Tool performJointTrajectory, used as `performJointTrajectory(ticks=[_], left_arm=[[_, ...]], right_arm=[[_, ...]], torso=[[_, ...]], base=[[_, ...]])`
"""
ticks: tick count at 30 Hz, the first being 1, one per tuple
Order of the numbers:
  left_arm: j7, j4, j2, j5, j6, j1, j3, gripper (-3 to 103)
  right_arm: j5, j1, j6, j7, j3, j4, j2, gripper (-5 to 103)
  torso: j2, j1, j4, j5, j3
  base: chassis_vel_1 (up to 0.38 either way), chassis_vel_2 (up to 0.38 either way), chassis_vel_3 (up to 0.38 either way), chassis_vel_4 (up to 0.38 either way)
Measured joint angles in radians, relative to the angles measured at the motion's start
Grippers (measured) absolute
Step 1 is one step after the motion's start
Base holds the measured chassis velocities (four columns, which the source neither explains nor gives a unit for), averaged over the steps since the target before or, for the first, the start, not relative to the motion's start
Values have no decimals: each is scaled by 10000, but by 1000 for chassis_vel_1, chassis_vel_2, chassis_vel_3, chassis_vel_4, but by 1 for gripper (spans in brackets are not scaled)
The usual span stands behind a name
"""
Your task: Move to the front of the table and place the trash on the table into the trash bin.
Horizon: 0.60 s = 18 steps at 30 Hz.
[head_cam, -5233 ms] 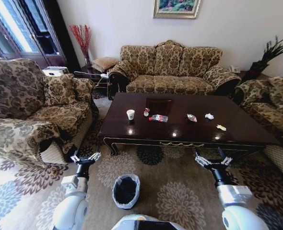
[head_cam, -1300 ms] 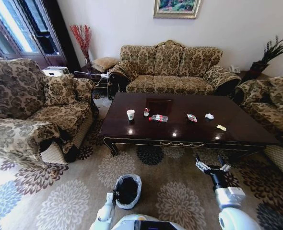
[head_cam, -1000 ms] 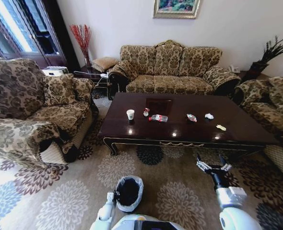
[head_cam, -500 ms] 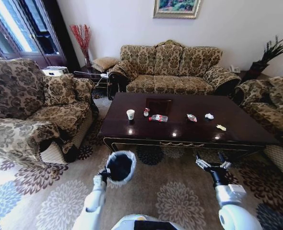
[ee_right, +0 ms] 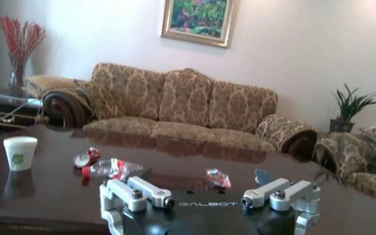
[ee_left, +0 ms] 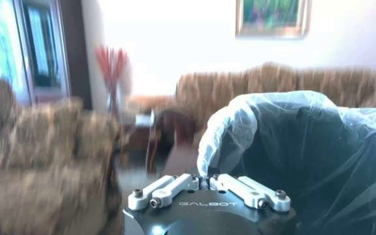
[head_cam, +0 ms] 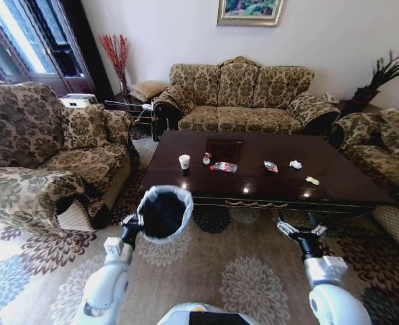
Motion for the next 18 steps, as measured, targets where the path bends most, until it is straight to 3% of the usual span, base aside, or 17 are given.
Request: performJointTrajectory(ticks=[5, 12, 18], left_arm=[[-196, -1023, 245, -192, 204, -92, -344, 3], [-975, -1010, 165, -51, -23, -157, -774, 3], [-1178, -833, 253, -11, -106, -198, -1145, 3]], right_arm=[[17, 14, -27, 213, -13, 491, -60, 100], [17, -51, -376, 253, -145, 1052, -114, 100], [-52, -54, -446, 293, -410, 1228, -63, 100]], torso=[[0, 0, 7, -3, 0], [-1, 0, 5, -5, 1], [0, 0, 3, -5, 0]], base=[[0, 0, 0, 0], [0, 0, 0, 0], [0, 0, 0, 0]])
